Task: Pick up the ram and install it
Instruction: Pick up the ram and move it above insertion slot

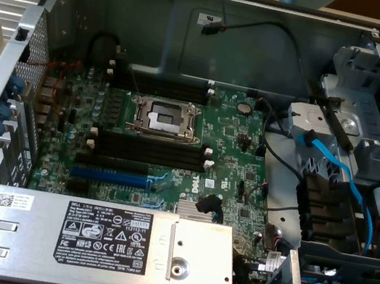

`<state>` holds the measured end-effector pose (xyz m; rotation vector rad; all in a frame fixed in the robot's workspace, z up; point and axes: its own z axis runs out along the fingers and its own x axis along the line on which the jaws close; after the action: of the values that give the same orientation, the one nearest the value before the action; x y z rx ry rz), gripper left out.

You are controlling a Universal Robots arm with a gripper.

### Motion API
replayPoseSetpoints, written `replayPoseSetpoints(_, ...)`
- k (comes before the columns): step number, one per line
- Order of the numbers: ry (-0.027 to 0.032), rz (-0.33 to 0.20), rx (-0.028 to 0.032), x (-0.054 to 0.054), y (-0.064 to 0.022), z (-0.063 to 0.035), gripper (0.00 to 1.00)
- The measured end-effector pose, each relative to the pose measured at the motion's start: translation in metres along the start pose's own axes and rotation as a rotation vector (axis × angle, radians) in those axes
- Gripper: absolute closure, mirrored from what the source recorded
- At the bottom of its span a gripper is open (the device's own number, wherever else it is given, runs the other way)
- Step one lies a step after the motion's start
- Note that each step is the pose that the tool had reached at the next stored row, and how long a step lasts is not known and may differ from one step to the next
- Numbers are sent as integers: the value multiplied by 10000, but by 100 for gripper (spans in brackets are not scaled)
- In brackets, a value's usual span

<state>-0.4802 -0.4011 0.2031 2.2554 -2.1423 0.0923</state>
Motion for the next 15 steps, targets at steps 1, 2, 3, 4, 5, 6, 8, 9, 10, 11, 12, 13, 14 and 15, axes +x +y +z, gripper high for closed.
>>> replayPoseSetpoints(1, 0, 0, -1, 0, 0, 4, 76)
replayPoseSetpoints(2, 0, 0, -1, 0, 0, 6, 76)
replayPoseSetpoints(3, 0, 0, -1, 0, 0, 9, 76)
replayPoseSetpoints(4, -1, 0, 1, -1, 0, 11, 76)
replayPoseSetpoints(5, -1, 0, 0, -1, 0, 12, 76)
replayPoseSetpoints(6, -2, 0, -1, -1, 0, 17, 76)
replayPoseSetpoints(8, -2, 0, -7, -1, 0, 19, 76)
replayPoseSetpoints(9, -3, 0, -7, -1, 0, 19, 76)
replayPoseSetpoints(10, -3, 0, -7, -1, 0, 20, 76)
replayPoseSetpoints(11, -3, -1, -7, -1, 0, 20, 76)
replayPoseSetpoints(12, -3, 0, -7, -1, 0, 20, 76)
replayPoseSetpoints(13, -3, 0, -7, -1, 0, 20, 76)
replayPoseSetpoints(14, -3, 0, -7, -1, 0, 20, 76)
replayPoseSetpoints(15, -3, 0, -7, -1, 0, 19, 76)
